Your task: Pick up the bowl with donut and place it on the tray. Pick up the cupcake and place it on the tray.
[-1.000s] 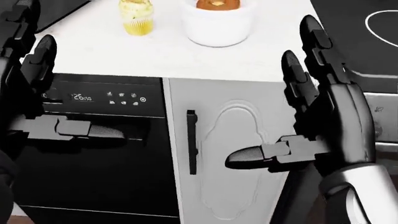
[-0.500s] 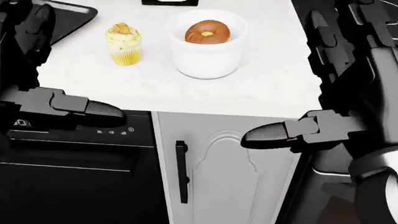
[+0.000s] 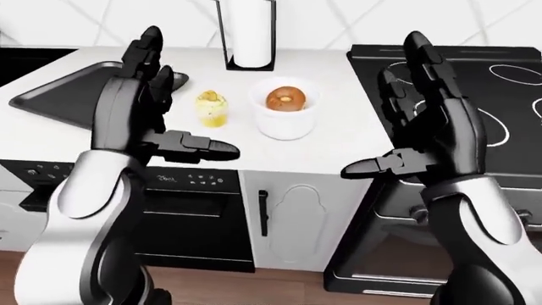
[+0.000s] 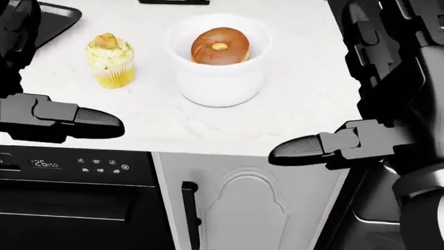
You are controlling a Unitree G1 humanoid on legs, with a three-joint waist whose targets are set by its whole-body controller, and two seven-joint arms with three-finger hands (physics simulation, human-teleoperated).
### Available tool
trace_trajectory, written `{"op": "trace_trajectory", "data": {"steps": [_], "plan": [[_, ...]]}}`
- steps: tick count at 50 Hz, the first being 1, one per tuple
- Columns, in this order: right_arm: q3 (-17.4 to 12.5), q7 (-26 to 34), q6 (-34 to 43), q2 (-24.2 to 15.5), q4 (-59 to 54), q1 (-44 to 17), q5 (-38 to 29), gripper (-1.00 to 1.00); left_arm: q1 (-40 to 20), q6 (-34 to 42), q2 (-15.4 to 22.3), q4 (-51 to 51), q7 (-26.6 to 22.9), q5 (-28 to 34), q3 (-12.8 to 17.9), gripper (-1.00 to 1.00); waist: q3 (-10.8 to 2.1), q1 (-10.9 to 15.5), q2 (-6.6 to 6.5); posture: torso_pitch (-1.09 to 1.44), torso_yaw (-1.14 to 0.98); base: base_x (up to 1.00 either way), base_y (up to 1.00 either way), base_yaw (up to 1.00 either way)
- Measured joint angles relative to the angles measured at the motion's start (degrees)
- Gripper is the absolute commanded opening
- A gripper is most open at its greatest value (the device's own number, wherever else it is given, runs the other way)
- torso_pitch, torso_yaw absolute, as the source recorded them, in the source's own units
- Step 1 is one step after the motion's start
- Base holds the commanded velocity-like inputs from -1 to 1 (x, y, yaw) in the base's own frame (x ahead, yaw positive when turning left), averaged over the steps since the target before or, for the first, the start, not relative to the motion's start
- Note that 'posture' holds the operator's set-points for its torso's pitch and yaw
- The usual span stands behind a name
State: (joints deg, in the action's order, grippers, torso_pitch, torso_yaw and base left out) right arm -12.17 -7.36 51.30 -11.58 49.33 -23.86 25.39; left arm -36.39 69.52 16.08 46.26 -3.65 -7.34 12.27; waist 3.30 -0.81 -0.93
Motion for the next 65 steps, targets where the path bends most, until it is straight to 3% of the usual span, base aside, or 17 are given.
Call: {"op": "trace_trajectory", "data": {"steps": [3,6,17,27,30,33,35,37,39,44,54,65], "plan": [[0.9,-0.1,1.2,0.1,-0.9,0.2,0.4,1.00,1.3,0.4,0.0,-0.7,0.2,-0.1,0.4,1.00,-0.06,0.5,1.37,0.00,0.00,0.00,0.00,0.00],[1.1,-0.2,2.1,-0.1,-0.5,-0.4,0.6,1.00,1.4,1.2,0.1,-1.0,0.6,-0.3,0.7,1.00,-0.41,0.7,1.95,0.00,0.00,0.00,0.00,0.00],[0.9,-0.1,1.7,0.0,-0.2,-0.5,0.2,1.00,2.0,-0.8,0.2,-1.2,0.9,-1.1,0.5,1.00,-0.84,1.0,1.89,0.00,0.00,0.01,0.00,0.00],[0.7,0.2,1.3,-0.1,0.7,-0.6,0.0,1.00,0.9,-0.8,0.3,0.1,1.1,-2.0,0.1,1.00,-0.53,0.8,-1.72,0.00,0.00,0.23,0.00,0.00],[1.6,0.4,1.4,0.3,0.2,-0.7,0.2,1.00,1.8,-1.3,0.5,-1.5,1.2,-1.8,0.6,1.00,0.04,1.5,-1.03,0.00,0.00,0.26,0.00,0.00],[2.2,0.7,2.0,0.2,0.1,-0.4,0.3,1.00,2.7,-1.1,0.6,-2.0,1.5,-1.4,1.0,1.00,0.30,1.5,-1.50,0.00,0.00,0.09,0.00,0.00],[2.2,0.9,2.1,0.1,0.4,-0.8,-0.1,1.00,2.4,-1.9,0.7,-1.7,1.5,-1.3,1.0,1.00,0.33,1.2,-0.11,0.00,0.00,0.00,0.00,0.00],[1.8,1.0,2.1,0.0,0.5,-1.2,-0.4,1.00,2.1,-2.6,0.8,-1.5,1.4,-1.4,0.9,1.00,0.44,1.4,2.40,0.00,0.00,0.00,0.00,0.00],[1.2,1.0,2.6,-0.1,0.7,-0.9,-0.4,1.00,2.9,-2.3,0.1,-1.3,1.3,-1.6,0.2,1.00,0.86,1.1,1.83,0.00,0.00,0.00,0.00,0.00],[1.1,0.7,3.3,0.0,0.5,-0.9,-0.6,1.00,2.9,-1.0,0.1,-1.4,1.0,-2.2,0.0,1.00,-0.34,1.0,0.86,0.00,0.00,0.00,0.00,0.00],[1.3,1.4,2.5,0.1,0.9,-0.4,-0.9,1.00,2.4,-3.3,1.3,-3.9,0.9,-0.3,-0.6,1.00,-1.22,1.1,1.20,0.00,0.00,0.00,0.00,0.00],[2.2,2.0,2.5,0.3,0.9,-1.2,-1.6,1.00,-1.0,-11.7,1.1,-18.6,-1.9,7.8,-4.3,1.00,-1.13,1.2,1.63,0.00,0.00,0.00,0.00,0.00]]}}
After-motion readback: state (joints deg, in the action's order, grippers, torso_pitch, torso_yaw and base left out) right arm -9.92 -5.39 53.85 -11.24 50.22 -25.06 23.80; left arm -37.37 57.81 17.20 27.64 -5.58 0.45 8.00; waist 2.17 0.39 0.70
